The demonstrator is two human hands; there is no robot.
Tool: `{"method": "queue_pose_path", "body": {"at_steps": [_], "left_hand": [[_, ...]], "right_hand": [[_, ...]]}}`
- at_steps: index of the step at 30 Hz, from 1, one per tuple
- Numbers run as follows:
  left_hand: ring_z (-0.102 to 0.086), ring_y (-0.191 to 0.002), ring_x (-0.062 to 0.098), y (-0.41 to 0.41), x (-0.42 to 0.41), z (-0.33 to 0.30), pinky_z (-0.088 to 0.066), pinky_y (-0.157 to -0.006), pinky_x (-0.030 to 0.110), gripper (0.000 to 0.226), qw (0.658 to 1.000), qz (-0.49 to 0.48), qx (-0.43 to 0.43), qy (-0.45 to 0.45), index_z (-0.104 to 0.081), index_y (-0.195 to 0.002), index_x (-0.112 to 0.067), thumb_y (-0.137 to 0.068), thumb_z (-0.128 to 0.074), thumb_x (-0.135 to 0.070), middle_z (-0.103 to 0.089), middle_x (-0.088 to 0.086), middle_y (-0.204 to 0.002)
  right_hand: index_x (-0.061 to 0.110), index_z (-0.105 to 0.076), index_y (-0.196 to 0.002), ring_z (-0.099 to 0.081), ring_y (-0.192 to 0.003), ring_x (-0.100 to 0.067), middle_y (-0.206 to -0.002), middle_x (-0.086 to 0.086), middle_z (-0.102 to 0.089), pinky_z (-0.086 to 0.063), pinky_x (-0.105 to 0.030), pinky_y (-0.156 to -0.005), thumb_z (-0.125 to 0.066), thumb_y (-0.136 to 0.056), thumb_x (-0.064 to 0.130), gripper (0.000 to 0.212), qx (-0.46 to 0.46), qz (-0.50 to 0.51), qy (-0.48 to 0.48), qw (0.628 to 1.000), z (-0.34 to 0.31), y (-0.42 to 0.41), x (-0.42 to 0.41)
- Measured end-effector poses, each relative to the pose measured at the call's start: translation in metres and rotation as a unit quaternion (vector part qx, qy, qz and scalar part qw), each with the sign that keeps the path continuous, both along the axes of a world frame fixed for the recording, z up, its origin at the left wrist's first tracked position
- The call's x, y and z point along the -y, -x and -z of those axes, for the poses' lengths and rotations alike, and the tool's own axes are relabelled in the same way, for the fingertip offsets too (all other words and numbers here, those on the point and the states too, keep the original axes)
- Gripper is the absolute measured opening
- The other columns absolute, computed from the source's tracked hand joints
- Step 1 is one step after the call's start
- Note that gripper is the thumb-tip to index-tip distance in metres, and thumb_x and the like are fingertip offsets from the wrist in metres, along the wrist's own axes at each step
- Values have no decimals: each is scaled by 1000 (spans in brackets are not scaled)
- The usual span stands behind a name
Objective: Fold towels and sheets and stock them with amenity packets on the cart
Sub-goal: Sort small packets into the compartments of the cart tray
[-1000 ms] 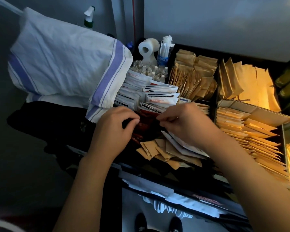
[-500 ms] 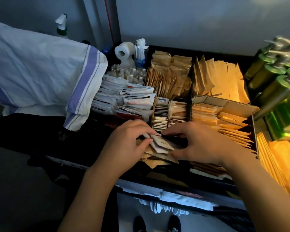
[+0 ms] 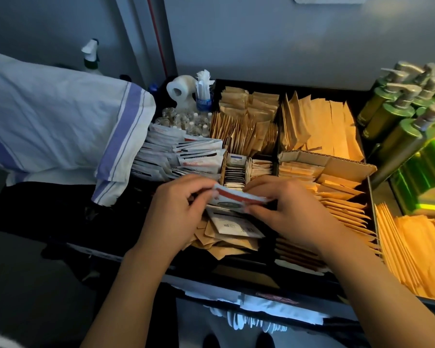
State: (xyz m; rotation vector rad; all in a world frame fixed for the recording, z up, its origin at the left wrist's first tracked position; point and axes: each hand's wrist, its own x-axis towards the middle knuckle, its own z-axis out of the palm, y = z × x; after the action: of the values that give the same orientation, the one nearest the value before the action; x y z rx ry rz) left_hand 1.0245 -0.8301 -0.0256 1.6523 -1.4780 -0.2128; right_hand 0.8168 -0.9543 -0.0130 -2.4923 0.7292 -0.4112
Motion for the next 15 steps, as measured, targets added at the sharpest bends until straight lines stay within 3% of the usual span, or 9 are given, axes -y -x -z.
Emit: {"method": "queue_pose_path", "body": {"at_steps": [3,6,10,15], "left_hand": [[-67,-95,4,-2,5,-12,-50,-77,11,15,1000,-10,-5,20,-76,-105,-27,-93,-71,-19,-70,-20,-99],[-65,-93,-2,-8,9,-25,-47,-75,6,16,999,-25,-9,38,-75,-106,-31,-93,-72,-21,-69,-25,-98],[-66,-90,-1,-22,16,-45,-50,-71,8,19,996,-54,-1,67,-72,-110,-32,-92,-73,-24,-69,-27,-99],[-67,-88,-7,-44,26,-57,-46,-69,3,17,991,-97,-19,93,-72,-108,-35,-93,-72,-26,-69,-33,-92]], "right_hand": [[31,-78,-104,-61,-94,1,-100,19,-68,-51,-17,-77,-70,-93,31,14,39,35,7,999,-7,-6,1],[33,-77,-101,-61,-89,4,-91,21,-69,-45,-12,-68,-72,-91,34,11,80,68,-1,994,-16,-14,3],[32,-76,-107,-61,-90,8,-95,22,-71,-46,-10,-71,-74,-91,30,16,106,72,32,991,-37,-32,14],[26,-76,-107,-61,-84,0,-96,17,-70,-50,-15,-72,-73,-93,22,15,138,66,91,984,-57,-59,27]]}}
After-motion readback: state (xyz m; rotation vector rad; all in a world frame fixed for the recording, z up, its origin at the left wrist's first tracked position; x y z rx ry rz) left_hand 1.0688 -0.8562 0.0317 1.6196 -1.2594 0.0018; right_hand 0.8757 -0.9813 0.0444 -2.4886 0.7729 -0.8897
